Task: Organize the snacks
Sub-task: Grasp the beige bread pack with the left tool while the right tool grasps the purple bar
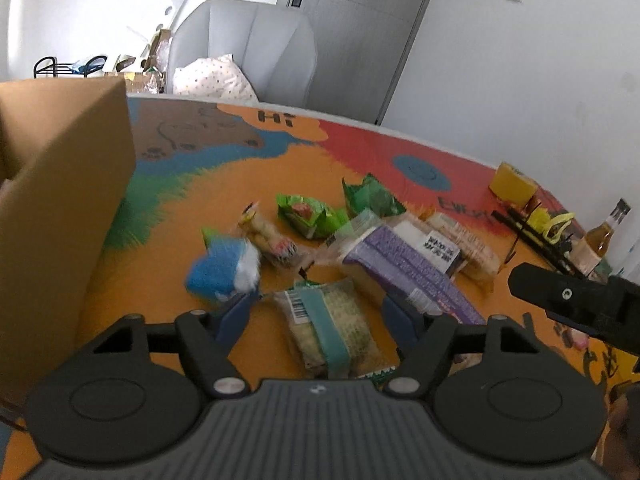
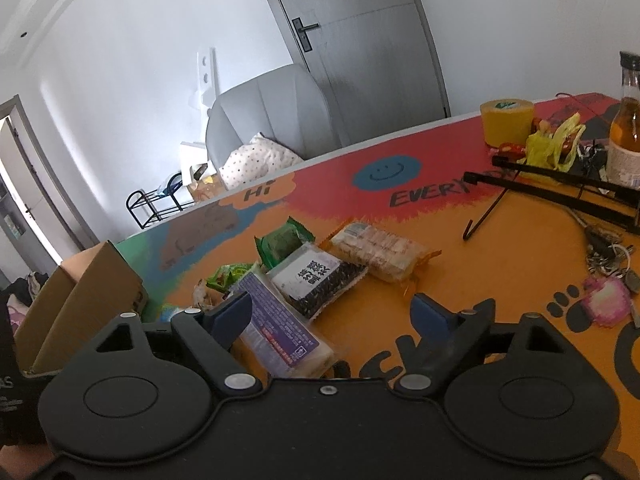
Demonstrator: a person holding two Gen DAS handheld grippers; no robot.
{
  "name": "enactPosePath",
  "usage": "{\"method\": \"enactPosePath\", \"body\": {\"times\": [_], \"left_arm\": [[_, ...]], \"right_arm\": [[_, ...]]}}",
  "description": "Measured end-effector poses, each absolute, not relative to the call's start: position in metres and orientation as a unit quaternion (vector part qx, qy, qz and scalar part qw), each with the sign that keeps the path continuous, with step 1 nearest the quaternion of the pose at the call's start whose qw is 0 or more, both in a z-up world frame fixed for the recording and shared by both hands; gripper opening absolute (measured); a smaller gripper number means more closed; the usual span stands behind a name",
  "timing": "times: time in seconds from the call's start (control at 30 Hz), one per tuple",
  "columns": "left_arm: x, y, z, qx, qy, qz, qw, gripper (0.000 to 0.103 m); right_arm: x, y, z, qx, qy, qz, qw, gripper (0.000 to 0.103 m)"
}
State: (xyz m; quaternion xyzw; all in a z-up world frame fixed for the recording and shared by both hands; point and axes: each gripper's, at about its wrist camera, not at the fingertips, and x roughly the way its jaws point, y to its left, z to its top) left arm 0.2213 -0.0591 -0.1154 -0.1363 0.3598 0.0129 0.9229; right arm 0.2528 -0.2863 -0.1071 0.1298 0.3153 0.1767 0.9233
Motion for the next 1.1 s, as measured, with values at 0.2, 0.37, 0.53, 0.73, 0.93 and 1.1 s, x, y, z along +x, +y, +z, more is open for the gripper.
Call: {"method": "enactPosePath", "body": {"times": [0.2, 0.37, 0.53, 0.73, 0.93, 1.1], "left_arm": [[0.228, -0.072, -0.123, -0.107, 0.362, 0.027, 0.926, 0.07], [0.228, -0.077, -0.124, -0.082, 0.365, 0.03, 0.927, 0.07], [0.22, -0.07, -0.124, -0.081, 0.366, 0.043, 0.926, 0.07], [0.213, -0.063, -0.123, -0.071, 0.361, 0.05, 0.928, 0.047], [0.209, -0.054, -0.12, -0.085, 0.362, 0.042, 0.927, 0.047], [0.201, -0.052, -0.112, -0.09, 0.351, 0.034, 0.931, 0.047]], "right_arm": [[0.259, -0.283, -0.113, 0.134, 0.321, 0.186, 0.919, 0.085], [0.264, -0.277, -0.117, 0.139, 0.324, 0.197, 0.915, 0.083], [0.269, -0.266, -0.123, 0.141, 0.33, 0.204, 0.911, 0.077], [0.27, -0.251, -0.125, 0.128, 0.327, 0.212, 0.912, 0.071], [0.272, -0.244, -0.131, 0.113, 0.338, 0.212, 0.91, 0.065], [0.266, -0.239, -0.133, 0.098, 0.339, 0.212, 0.911, 0.059]]}}
